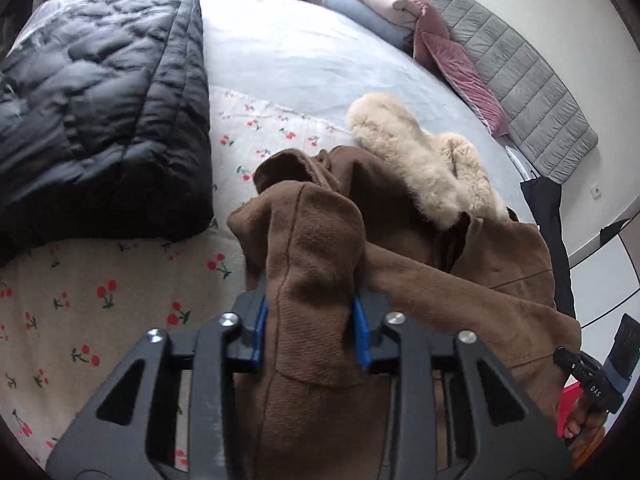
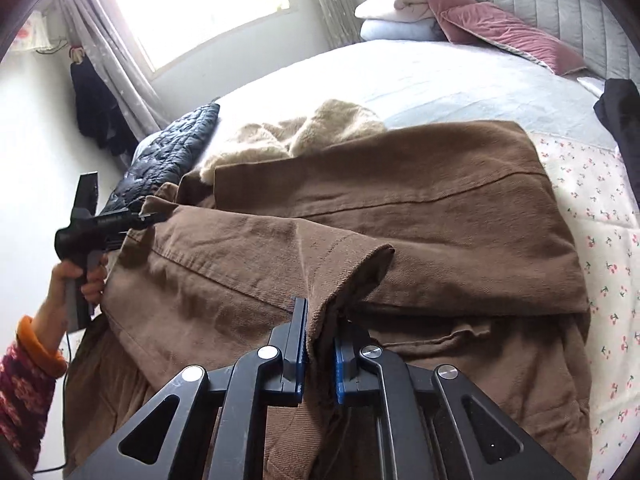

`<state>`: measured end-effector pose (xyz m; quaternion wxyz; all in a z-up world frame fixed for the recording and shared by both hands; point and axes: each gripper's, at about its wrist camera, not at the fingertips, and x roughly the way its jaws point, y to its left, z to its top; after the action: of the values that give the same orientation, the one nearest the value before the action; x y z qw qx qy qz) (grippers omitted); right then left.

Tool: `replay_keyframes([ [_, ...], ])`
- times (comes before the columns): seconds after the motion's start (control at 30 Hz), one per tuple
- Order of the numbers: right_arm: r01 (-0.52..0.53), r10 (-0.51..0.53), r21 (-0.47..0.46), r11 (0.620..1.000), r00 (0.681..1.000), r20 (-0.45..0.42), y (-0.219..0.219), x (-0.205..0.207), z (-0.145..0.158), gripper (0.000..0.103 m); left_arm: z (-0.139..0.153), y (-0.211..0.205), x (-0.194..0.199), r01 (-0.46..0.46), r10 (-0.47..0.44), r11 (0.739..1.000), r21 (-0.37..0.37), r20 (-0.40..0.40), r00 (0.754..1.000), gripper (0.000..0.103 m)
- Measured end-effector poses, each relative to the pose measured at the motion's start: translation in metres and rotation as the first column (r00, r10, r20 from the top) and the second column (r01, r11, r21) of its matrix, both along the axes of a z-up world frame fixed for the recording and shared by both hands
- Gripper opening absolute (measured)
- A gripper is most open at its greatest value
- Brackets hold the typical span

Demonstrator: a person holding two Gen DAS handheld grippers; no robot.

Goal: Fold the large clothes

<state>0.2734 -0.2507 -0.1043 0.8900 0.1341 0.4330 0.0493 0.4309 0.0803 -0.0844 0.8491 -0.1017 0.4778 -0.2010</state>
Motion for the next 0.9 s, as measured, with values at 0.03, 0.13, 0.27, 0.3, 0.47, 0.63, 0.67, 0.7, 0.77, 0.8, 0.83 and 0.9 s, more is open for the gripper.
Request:
replay_keyframes([
  [0.03, -0.002, 0.002, -0.024, 1.000, 1.000, 0.009, 0.004, 0.000, 0.006, 0.009, 0.010, 0.002, -0.007, -0.011, 0.012, 1.000, -0.012, 0.042, 0.999, 0.027],
  [0.13, 0.005, 0.003, -0.100, 0.995, 0.997, 0.076, 0.014, 0.010, 0.026, 0.009, 0.047, 0.019, -0.028, -0.097, 0.112, 0.992, -0.081, 0.205, 0.972, 0.024],
  [0.27, 0.035, 0.001, -0.200, 0.979, 0.984, 0.179, 0.026, 0.054, 0.058, 0.009, 0.059, 0.027, -0.026, -0.226, 0.232, 0.973, -0.052, 0.256, 0.938, 0.044],
  [0.3, 0.057, -0.006, -0.271, 0.961, 0.983, 0.186, 0.029, 0.073, 0.058, 0.009, 0.055, 0.026, -0.023, -0.247, 0.241, 0.969, -0.008, 0.251, 0.937, 0.047],
  [0.47, 0.066, -0.095, -0.273, 0.960, 0.991, -0.094, 0.010, 0.149, 0.004, 0.027, 0.060, 0.027, -0.039, -0.270, 0.218, 0.955, 0.125, 0.324, 0.921, 0.051],
  [0.63, 0.110, -0.113, -0.229, 0.967, 0.994, 0.000, 0.003, 0.127, 0.001, 0.048, 0.071, -0.005, -0.049, -0.117, 0.045, 0.974, 0.193, 0.342, 0.938, 0.053],
  [0.67, 0.099, -0.100, -0.212, 0.972, 0.995, 0.006, 0.009, 0.126, 0.000, 0.051, 0.068, -0.017, -0.046, -0.074, 0.011, 0.980, 0.185, 0.322, 0.947, 0.053],
  [0.7, 0.076, -0.078, -0.204, 0.976, 0.997, -0.002, 0.017, 0.127, -0.002, 0.051, 0.063, -0.028, -0.042, -0.038, -0.015, 0.985, 0.171, 0.299, 0.954, 0.053],
  [0.77, 0.045, -0.055, -0.234, 0.971, 0.998, -0.033, 0.031, 0.130, -0.006, 0.053, 0.048, -0.046, -0.043, 0.015, -0.053, 0.987, 0.160, 0.235, 0.971, 0.053],
  [0.8, 0.037, -0.050, -0.256, 0.966, 0.998, -0.043, 0.037, 0.132, -0.006, 0.053, 0.040, -0.052, -0.043, 0.023, -0.059, 0.985, 0.172, 0.205, 0.977, 0.053],
  [0.83, 0.021, -0.039, -0.285, 0.958, 0.998, -0.056, 0.044, 0.134, -0.008, 0.053, 0.035, -0.052, -0.045, 0.025, -0.059, 0.983, 0.180, 0.185, 0.981, 0.053],
  [0.9, -0.001, -0.020, -0.308, 0.951, 0.998, -0.065, 0.045, 0.127, -0.011, 0.054, 0.033, -0.037, -0.054, 0.013, -0.040, 0.987, 0.159, 0.166, 0.985, 0.053],
])
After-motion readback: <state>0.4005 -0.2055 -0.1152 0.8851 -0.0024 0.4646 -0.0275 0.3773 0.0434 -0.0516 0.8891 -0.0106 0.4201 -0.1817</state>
